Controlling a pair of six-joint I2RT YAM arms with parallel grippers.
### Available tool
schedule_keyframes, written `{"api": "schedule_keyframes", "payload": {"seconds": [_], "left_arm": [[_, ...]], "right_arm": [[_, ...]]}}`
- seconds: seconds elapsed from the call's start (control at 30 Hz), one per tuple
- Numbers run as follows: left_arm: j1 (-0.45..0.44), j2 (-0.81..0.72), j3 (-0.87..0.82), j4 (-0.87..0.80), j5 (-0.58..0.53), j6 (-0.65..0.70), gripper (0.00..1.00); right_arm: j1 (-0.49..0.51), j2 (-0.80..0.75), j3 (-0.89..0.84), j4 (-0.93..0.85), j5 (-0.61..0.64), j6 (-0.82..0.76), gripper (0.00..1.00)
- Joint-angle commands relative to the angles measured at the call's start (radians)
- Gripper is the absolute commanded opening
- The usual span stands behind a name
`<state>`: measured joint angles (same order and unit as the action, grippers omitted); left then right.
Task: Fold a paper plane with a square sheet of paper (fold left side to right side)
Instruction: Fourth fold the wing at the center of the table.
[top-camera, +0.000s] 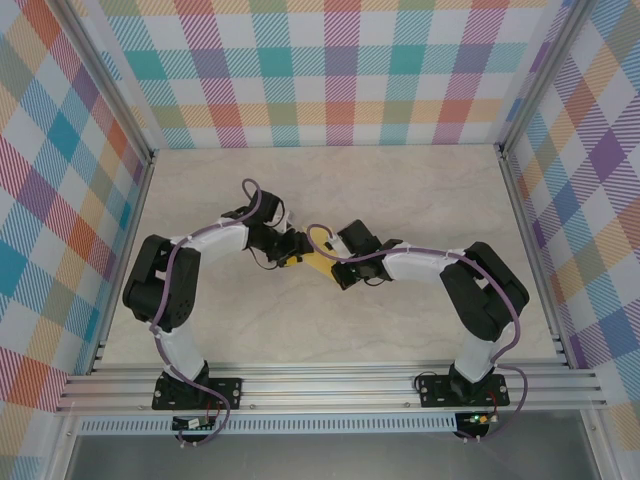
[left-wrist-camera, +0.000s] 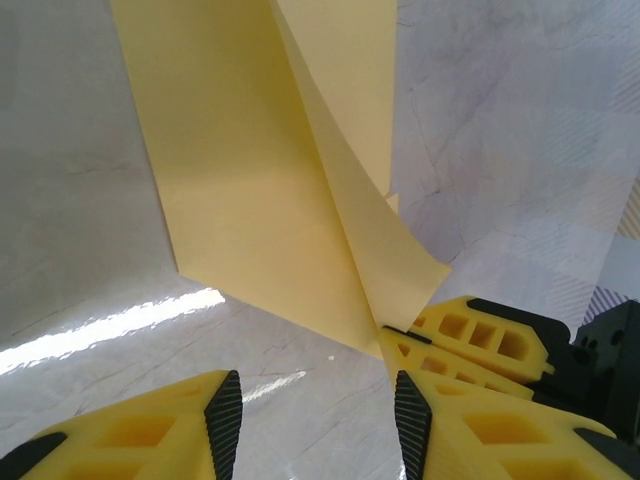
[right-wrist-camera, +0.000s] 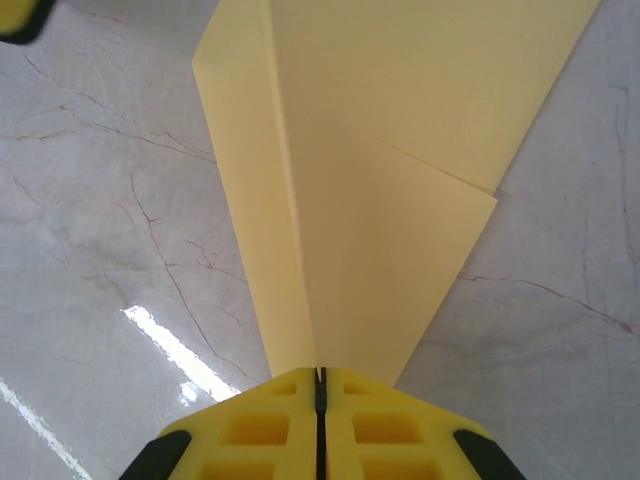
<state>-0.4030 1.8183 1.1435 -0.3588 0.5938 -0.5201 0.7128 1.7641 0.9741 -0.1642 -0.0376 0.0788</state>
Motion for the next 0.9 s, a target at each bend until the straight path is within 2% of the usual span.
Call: {"api": "schedule_keyframes", "payload": {"seconds": [0.0, 0.2, 0.3, 0.87], "left_arm": [[-0.022, 0.038, 0.052, 0.019, 0.023, 0.0, 0.44], [-0.029, 0.099, 0.106, 0.014, 0.03, 0.001, 0.41], [-0.036, 0.126, 0.127, 0.018, 0.036, 0.003, 0.44], [-0.044, 0.215, 0.167, 0.016, 0.016, 0.002, 0.48]], "right_arm": [[-0.008, 0.008, -0.015, 0.025, -0.032, 0.024, 0.06], [-0.019, 0.012, -0.02, 0.032, -0.052, 0.032, 0.05], [-0.026, 0.017, -0.021, 0.034, -0.065, 0.043, 0.05], [-0.066, 0.034, -0.033, 0.06, -0.138, 0.085, 0.07]]}}
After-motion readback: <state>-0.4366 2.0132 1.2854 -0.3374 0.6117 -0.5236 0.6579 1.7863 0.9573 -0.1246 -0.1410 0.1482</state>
